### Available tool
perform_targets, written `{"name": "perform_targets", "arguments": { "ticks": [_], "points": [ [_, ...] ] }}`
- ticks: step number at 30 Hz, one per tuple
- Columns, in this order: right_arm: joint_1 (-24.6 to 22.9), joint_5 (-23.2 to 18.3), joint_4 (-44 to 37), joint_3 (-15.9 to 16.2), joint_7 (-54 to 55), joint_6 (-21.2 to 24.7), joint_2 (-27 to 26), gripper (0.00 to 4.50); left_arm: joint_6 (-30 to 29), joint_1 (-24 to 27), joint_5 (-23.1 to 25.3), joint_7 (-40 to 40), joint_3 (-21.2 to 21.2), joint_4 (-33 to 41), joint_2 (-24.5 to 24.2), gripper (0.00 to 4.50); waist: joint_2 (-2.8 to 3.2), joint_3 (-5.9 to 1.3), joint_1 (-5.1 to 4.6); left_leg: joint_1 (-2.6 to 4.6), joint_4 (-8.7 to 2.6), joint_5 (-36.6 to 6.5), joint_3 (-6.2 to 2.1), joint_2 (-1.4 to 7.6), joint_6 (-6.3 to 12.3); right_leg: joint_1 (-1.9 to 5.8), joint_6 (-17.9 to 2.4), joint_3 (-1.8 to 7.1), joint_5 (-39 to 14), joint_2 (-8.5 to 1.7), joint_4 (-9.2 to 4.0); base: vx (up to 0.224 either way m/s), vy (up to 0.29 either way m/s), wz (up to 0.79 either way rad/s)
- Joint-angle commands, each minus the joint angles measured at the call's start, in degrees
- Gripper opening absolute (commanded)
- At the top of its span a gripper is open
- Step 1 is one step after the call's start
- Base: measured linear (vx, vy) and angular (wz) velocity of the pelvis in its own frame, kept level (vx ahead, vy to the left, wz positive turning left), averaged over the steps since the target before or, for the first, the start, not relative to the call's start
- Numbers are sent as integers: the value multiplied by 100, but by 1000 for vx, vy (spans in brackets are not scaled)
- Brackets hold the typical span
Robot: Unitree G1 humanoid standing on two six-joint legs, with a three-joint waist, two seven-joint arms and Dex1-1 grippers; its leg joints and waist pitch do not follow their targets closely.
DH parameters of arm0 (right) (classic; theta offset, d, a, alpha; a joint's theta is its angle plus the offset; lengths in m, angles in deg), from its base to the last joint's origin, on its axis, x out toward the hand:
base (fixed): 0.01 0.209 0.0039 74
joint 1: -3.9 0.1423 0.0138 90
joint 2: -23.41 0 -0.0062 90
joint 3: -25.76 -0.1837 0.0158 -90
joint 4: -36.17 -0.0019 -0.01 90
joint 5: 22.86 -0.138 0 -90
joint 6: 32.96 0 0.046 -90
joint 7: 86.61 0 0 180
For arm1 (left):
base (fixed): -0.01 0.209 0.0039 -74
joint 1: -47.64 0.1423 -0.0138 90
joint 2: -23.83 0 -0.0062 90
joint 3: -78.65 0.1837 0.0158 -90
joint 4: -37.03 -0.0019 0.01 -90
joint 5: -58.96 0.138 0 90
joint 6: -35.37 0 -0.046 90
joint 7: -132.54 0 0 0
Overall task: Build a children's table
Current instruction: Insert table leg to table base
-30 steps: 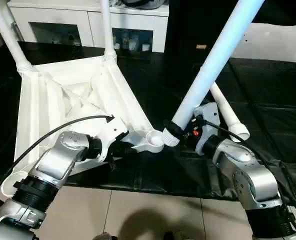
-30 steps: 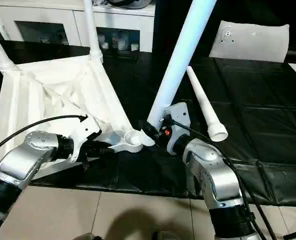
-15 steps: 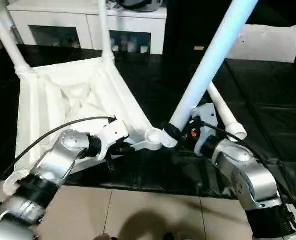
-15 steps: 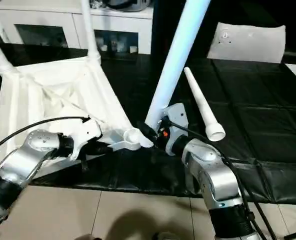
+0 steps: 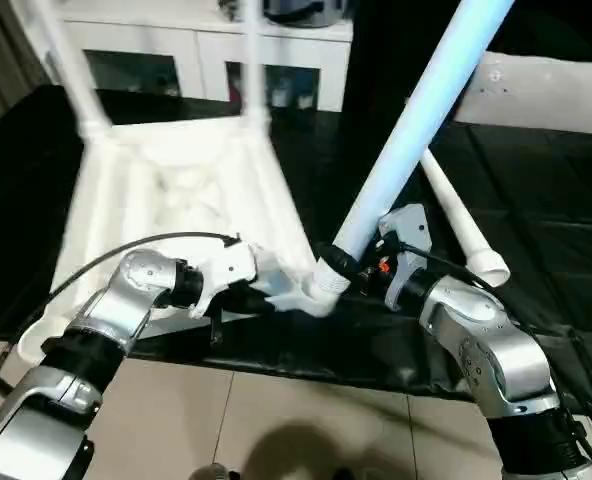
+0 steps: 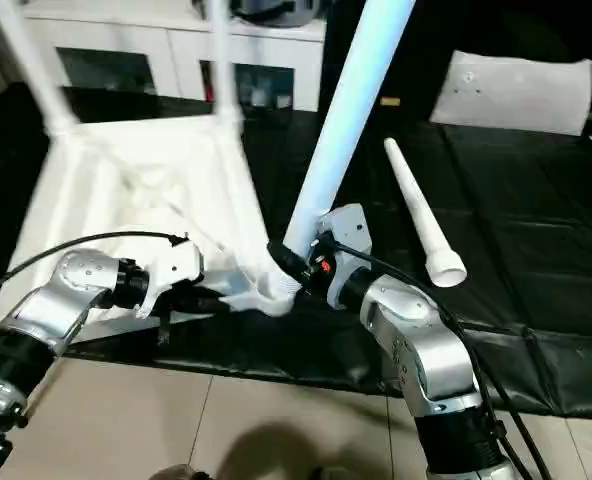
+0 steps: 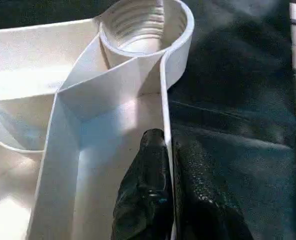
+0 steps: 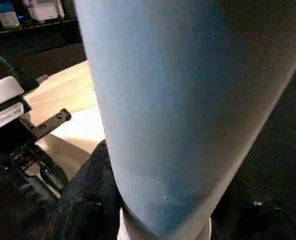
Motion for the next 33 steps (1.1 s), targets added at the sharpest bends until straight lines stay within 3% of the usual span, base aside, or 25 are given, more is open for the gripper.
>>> {"name": "perform_targets", "arguments": {
  "ticks": [1,4,11,15,16,18,27,28,33],
  "points": [
    [19,14,-17,54,-38,14,46,190,86,-206,2,239,-21,-142,232,0,48,-367,-49,219,-449,-2607,-91,150,-159,86,-456,161,-3425,-335,-587,0,0,0],
    [16,45,11,111,-68,90,74,190,-87,-274,-22,289,-107,-285,296,0,16,-375,-71,128,-478,-2473,-112,145,-146,177,-443,145,-3374,-355,-557,0,0,0],
    [71,184,260,188,-99,119,130,190,-201,-402,-99,-48,-252,-633,397,0,-29,-363,-81,150,-430,-2328,-87,117,-47,139,-363,132,-3696,-367,-633,0,0,0],
    [248,209,612,128,-24,-23,34,190,-217,-424,-121,-254,-258,-658,401,0,-9,-360,-114,159,-424,-2412,-104,113,-63,134,-339,103,-3823,-373,-648,0,0,0],
    [271,201,649,117,-32,-23,21,190,-217,-427,-115,-273,-267,-659,406,0,-45,-359,-114,175,-412,-2416,-89,109,-43,112,-330,106,-3848,-367,-669,0,0,0],
    [303,199,708,117,-51,-26,11,190,-216,-431,-107,-293,-278,-659,411,0,-21,-361,-103,176,-421,-2398,-96,118,-36,117,-358,114,-3798,-371,-651,0,0,0],
    [416,203,1010,398,-519,125,148,190,-295,-508,-9,-342,-325,-688,445,0,-33,-373,-71,152,-455,-2234,-71,150,-11,146,-541,169,-3365,-368,-570,0,0,0],
    [420,193,1016,409,-544,153,152,190,-312,-520,-3,-340,-331,-700,449,0,-15,-360,-71,164,-452,-2277,-69,146,-11,129,-549,167,-3398,-365,-581,0,0,0],
    [459,167,1035,413,-629,208,134,190,-288,-543,39,-344,-346,-711,445,0,-40,-348,-81,174,-448,-2392,-81,139,-29,123,-472,148,-3616,-370,-612,0,0,0]
  ]
}}
